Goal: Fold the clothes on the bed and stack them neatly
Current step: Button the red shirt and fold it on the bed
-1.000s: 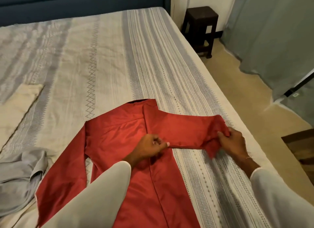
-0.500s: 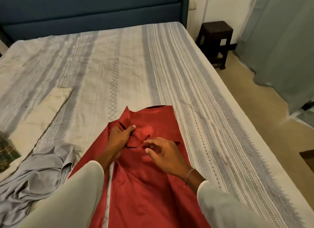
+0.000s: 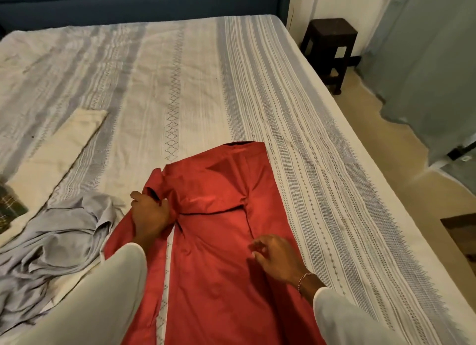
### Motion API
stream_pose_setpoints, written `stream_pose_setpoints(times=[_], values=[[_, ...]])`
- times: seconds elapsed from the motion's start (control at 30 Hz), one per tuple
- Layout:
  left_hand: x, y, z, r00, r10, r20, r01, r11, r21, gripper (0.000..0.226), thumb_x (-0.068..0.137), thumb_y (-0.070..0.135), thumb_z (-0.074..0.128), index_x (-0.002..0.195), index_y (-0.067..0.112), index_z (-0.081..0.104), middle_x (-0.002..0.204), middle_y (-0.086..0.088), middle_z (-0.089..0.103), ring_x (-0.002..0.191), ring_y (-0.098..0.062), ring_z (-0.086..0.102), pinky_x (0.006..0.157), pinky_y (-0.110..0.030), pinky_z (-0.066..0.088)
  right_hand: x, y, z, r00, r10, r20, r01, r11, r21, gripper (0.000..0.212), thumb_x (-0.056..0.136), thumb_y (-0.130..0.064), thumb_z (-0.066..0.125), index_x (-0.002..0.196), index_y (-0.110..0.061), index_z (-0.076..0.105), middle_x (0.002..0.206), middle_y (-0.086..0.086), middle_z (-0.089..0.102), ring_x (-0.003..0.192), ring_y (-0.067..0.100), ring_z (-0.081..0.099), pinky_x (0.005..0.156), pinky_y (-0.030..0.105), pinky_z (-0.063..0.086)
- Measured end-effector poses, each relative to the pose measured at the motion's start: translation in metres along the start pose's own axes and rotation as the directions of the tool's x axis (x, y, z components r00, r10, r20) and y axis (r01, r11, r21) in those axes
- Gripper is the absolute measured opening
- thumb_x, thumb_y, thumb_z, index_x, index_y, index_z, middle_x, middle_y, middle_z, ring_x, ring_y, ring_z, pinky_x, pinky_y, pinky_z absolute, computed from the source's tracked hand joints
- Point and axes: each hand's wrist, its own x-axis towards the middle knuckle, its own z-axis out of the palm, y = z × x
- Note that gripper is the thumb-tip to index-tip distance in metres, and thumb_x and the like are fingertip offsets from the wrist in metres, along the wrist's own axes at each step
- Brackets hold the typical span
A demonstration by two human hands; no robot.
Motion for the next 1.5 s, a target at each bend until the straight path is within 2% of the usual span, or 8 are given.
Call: stream_pose_setpoints(times=[0.17, 0.3, 0.57, 0.7, 0.87, 1.13, 1.37, 1.5], values=[[-0.046, 0.007, 0.026, 0.939, 0.344, -0.019, -0.310, 0.867, 0.390, 0.064, 0.075, 0.022, 0.072, 0.124, -0.011, 0.048, 0.129, -0.041, 0.045, 0.120, -0.054, 0.043, 0.107, -0.059, 0.033, -0.030, 0.009, 0.006, 0.989, 0.147, -0.036, -0.146, 0.989, 0.029, 0.021, 0.080, -0.034, 0.075, 0.096, -0.028, 0.063, 0.094, -0.005, 0.065, 0.083, 0.016, 0.063, 0.080, 0.029, 0.051], [-0.093, 0.023, 0.053, 0.839, 0.382, 0.387, -0.478, 0.858, 0.190, 0.018, 0.084, 0.021, 0.065, 0.077, 0.004, 0.064, 0.090, -0.028, 0.066, 0.085, -0.040, 0.065, 0.071, -0.043, 0.046, -0.079, 0.011, 0.015, 0.954, 0.293, -0.067, -0.298, 0.950, -0.088, 0.039, 0.074, -0.055, 0.072, 0.097, -0.031, 0.052, 0.102, -0.009, 0.060, 0.094, 0.018, 0.063, 0.078, 0.033, 0.050], [-0.205, 0.005, 0.122, 0.531, 0.077, 0.844, -0.146, 0.989, 0.002, 0.037, 0.093, 0.025, 0.067, 0.061, 0.006, 0.065, 0.050, -0.004, 0.063, 0.037, -0.013, 0.054, 0.040, -0.018, 0.045, -0.186, 0.005, 0.045, 0.935, 0.355, -0.008, -0.338, 0.884, -0.323, 0.048, 0.077, -0.047, 0.058, 0.117, -0.021, 0.047, 0.113, -0.001, 0.059, 0.103, 0.023, 0.066, 0.079, 0.038, 0.053], [-0.243, -0.004, 0.129, 0.512, -0.029, 0.858, 0.122, 0.992, -0.039, 0.032, 0.096, 0.020, 0.066, 0.068, 0.007, 0.061, 0.061, -0.005, 0.064, 0.039, -0.008, 0.057, 0.040, -0.021, 0.050, -0.230, 0.008, 0.054, 0.918, 0.396, 0.009, -0.357, 0.839, -0.411, 0.052, 0.076, -0.043, 0.060, 0.120, -0.017, 0.050, 0.111, 0.003, 0.064, 0.099, 0.027, 0.069, 0.076, 0.038, 0.054], [-0.291, -0.011, 0.116, 0.471, -0.086, 0.878, 0.235, 0.972, -0.031, 0.025, 0.096, 0.018, 0.066, 0.076, 0.009, 0.056, 0.071, -0.009, 0.060, 0.054, -0.015, 0.059, 0.045, -0.025, 0.053, -0.273, 0.008, 0.065, 0.950, 0.304, -0.066, -0.303, 0.852, -0.426, 0.045, 0.038, -0.035, 0.084, 0.071, -0.018, 0.059, 0.051, 0.002, 0.056, 0.037, 0.021, 0.057, 0.030, 0.031, 0.039], [-0.330, -0.036, 0.098, 0.516, -0.074, 0.853, 0.422, 0.889, -0.178, 0.033, 0.096, 0.010, 0.065, 0.072, 0.017, 0.043, 0.062, -0.005, 0.054, 0.047, -0.015, 0.056, 0.047, -0.029, 0.052, -0.273, -0.022, 0.070, 0.976, 0.154, -0.152, -0.205, 0.879, -0.431, 0.046, 0.028, -0.032, 0.091, 0.060, -0.018, 0.061, 0.047, 0.004, 0.053, 0.032, 0.020, 0.053, 0.029, 0.029, 0.035], [-0.333, -0.060, 0.084, 0.564, -0.075, 0.823, 0.495, 0.827, -0.264, 0.012, 0.094, 0.014, 0.068, 0.087, 0.013, 0.059, 0.080, -0.012, 0.065, 0.076, -0.026, 0.063, 0.071, -0.040, 0.055, -0.270, -0.035, 0.071, 0.989, 0.127, -0.076, -0.147, 0.915, -0.377, 0.035, 0.059, -0.045, 0.083, 0.077, -0.020, 0.064, 0.068, 0.003, 0.064, 0.055, 0.023, 0.066, 0.046, 0.032, 0.048], [-0.337, -0.063, 0.084, 0.557, -0.052, 0.829, 0.517, 0.802, -0.298, 0.016, 0.093, 0.007, 0.068, 0.088, 0.013, 0.055, 0.068, -0.005, 0.067, 0.056, -0.018, 0.064, 0.052, -0.030, 0.055, -0.273, -0.009, 0.070, 0.976, 0.132, -0.174, -0.174, 0.951, -0.254, 0.038, 0.092, -0.055, 0.045, 0.083, -0.023, 0.063, 0.081, -0.003, 0.065, 0.071, 0.019, 0.066, 0.055, 0.033, 0.048]])
